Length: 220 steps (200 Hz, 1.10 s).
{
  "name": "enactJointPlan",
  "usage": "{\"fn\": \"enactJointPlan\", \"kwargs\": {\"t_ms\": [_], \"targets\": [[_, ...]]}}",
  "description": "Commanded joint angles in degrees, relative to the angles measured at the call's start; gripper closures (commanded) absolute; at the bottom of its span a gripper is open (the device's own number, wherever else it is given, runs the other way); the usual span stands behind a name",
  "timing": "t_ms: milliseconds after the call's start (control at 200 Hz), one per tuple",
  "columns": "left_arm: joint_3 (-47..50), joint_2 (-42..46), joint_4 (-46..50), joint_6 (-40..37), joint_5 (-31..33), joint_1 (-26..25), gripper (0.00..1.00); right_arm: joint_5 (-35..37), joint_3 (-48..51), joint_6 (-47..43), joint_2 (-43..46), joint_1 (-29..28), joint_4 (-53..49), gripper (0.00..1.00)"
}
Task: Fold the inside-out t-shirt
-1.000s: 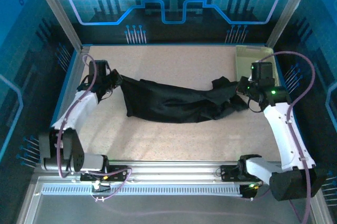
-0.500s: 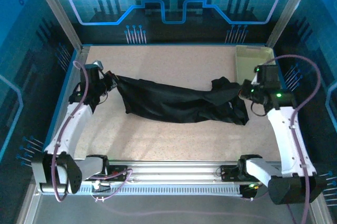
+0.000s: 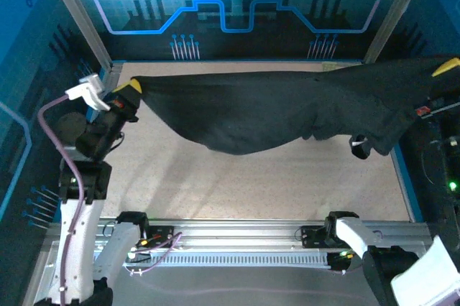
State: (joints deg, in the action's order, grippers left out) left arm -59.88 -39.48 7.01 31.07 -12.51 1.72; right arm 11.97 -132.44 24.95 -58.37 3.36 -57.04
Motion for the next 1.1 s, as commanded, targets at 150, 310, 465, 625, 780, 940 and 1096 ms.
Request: {"fn": "enactJointPlan", "kwargs": {"t_ms": [150,310,465,625,780,940,1096], "targets": [[-6.75,-4.32,4.79,-5.79,5.37,0.76,1.00,-5.14,2.78,-1.38,-6.09,0.95,1.35,1.00],[-12.76,-12.21,8.08,-6.68,9.27,0.77,1.00,-8.15,4.88,-2.20,-11.49,0.95,3.71,1.00],[-19.84,-24.07,9.51,-6.85,11.54,0.79,1.00,-11.72,5.87,-1.66,-19.05,0.95,8.01,1.00],[-28.99,-37.02,9.61,-6.16,10.64,2.40,1.00,-18.10,4.34,-1.67,-27.99,0.95,15.45,1.00],[-40.80,-46.64,8.77,-3.43,5.06,6.47,1.00,-23.48,-6.09,-1.29,-38.67,0.95,18.95,1.00],[-55.90,-55.15,6.20,-0.26,-2.62,10.50,1.00,-25.89,-27.48,1.45,-50.68,1.20,18.30,1.00],[-65.21,-58.46,2.71,0.36,-5.79,11.97,1.00,-27.83,-31.80,5.82,-52.84,2.06,26.97,1.00]]}}
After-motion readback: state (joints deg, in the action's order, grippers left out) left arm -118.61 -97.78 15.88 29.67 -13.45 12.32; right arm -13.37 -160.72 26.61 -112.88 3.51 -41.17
